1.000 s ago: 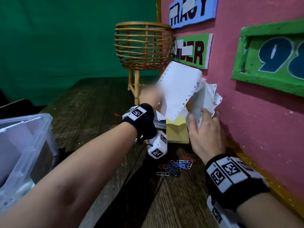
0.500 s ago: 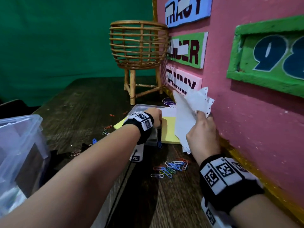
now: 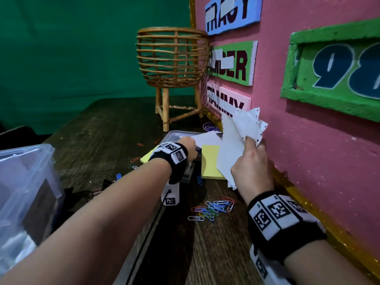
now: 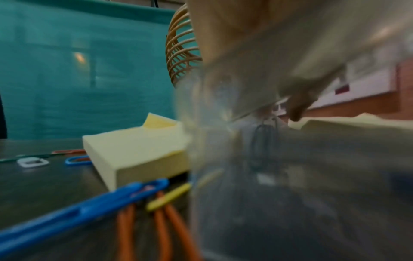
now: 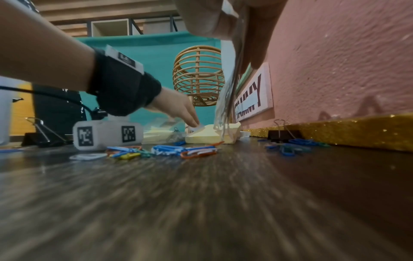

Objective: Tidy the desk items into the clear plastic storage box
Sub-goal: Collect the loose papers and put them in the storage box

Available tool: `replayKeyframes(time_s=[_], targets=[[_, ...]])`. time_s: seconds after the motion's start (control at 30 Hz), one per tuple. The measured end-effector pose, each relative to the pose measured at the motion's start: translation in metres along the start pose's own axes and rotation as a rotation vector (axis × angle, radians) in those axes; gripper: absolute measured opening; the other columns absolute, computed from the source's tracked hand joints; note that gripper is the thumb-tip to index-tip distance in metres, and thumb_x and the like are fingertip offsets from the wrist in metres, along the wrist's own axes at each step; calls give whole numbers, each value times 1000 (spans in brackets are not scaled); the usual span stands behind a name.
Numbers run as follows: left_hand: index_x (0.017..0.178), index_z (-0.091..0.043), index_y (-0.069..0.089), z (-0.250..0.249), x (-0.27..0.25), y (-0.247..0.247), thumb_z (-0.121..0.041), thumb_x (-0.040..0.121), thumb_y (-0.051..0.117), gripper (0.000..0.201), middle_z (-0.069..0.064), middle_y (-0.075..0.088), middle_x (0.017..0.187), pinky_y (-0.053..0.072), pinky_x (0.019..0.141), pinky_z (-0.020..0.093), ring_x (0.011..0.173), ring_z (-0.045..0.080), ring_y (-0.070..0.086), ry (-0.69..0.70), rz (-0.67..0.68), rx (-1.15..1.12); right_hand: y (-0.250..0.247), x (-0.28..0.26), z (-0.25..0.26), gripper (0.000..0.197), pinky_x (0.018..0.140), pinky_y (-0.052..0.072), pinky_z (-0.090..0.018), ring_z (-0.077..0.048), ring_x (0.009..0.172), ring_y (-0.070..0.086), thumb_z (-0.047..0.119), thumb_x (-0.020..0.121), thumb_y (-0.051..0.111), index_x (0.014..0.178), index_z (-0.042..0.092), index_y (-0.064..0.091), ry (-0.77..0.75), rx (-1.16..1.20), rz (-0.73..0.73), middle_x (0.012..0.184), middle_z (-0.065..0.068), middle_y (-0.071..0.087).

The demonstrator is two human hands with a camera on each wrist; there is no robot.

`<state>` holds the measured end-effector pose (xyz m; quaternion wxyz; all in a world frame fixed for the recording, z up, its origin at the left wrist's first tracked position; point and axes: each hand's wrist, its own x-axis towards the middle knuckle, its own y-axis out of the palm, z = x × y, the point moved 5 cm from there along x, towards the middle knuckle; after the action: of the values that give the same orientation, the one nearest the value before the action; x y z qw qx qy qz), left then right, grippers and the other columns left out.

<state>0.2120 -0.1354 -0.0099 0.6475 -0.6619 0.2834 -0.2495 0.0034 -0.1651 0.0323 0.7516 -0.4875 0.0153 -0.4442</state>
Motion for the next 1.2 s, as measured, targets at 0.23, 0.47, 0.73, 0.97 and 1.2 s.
replayKeyframes(time_s=[0.23,0.47,0.73,0.97,1.2], targets=[[106,-13,62,2,-68,-94,-8,88,46,25,12,66,110,50,92,39,103,31,61,-28,-602,-396,-3,-2,1,67,65,42,-38,-41,91,59,-2,83,45,143,20,24,-63,25,-109,117,-20,53],[110,-13,59,11,-129,-165,-5,83,48,30,10,66,107,50,89,32,100,27,61,12,-665,-518,-19,-15,2,83,56,37,-31,-33,63,54,3,86,43,149,25,-6,-27,107,-142,83,-21,63],[113,-17,55,-6,-226,-185,0,79,65,40,4,73,95,51,81,28,83,16,66,346,-287,-487,-36,-42,-16,55,77,40,-24,-29,95,61,4,86,53,136,19,33,23,445,56,110,-15,62],[121,-18,54,-31,-270,-137,-8,74,74,51,-13,53,80,45,67,8,67,0,50,508,-458,-344,-24,-92,14,52,95,48,-41,-14,109,61,8,81,68,127,20,48,-39,860,446,119,3,65],[130,-18,46,-6,-273,-102,-34,67,81,74,3,55,125,41,88,22,113,17,52,218,-278,-380,-23,-122,28,24,68,53,-19,-3,71,66,-7,87,51,95,15,59,-4,949,575,92,-1,68]])
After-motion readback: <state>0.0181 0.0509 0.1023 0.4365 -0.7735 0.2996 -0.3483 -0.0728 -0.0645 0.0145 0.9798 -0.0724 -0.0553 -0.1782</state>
